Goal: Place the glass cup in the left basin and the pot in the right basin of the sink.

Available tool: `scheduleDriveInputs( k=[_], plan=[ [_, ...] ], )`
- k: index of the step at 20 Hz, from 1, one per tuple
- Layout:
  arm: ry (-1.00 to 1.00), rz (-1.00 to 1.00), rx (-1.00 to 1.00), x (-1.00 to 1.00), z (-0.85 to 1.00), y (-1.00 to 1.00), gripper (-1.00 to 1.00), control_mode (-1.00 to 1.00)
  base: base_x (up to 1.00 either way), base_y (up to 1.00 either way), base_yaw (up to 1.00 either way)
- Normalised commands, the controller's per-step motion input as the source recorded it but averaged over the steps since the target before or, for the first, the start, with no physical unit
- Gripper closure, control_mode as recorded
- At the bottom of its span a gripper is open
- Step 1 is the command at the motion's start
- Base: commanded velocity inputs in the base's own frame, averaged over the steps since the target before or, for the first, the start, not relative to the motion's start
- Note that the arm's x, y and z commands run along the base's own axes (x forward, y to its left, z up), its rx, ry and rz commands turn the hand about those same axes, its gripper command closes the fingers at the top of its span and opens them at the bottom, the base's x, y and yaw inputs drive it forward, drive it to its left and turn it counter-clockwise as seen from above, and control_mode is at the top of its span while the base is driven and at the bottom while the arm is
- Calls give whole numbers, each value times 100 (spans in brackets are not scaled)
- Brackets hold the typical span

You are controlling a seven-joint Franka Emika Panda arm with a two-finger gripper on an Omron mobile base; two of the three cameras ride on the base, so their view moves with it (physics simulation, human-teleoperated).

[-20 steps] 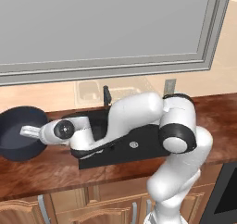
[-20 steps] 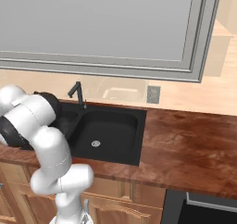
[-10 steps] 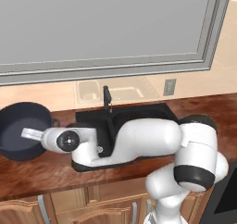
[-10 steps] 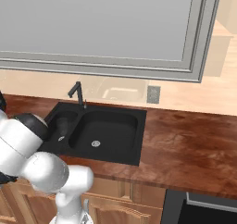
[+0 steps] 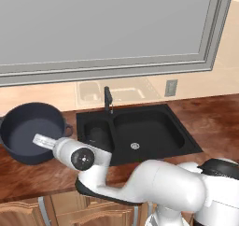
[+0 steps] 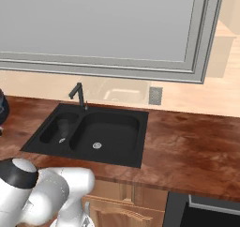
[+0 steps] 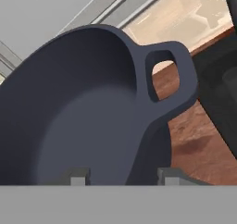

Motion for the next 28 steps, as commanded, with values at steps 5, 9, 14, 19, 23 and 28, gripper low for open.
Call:
scheduleDriveInputs(
  k=[5,9,14,19,23,28],
  plan=[
    [0,-4,10,0,3,-54,100,-100,0,0,0],
    [0,-4,7,0,0,-43,100,-100,0,0,0],
    [2,-2,0,0,0,-6,100,-100,0,0,0],
    [4,-4,0,0,0,-4,100,-100,0,0,0],
    [4,-6,0,0,0,-14,100,-100,0,0,0],
    [4,-7,0,0,0,-29,100,-100,0,0,0]
  ],
)
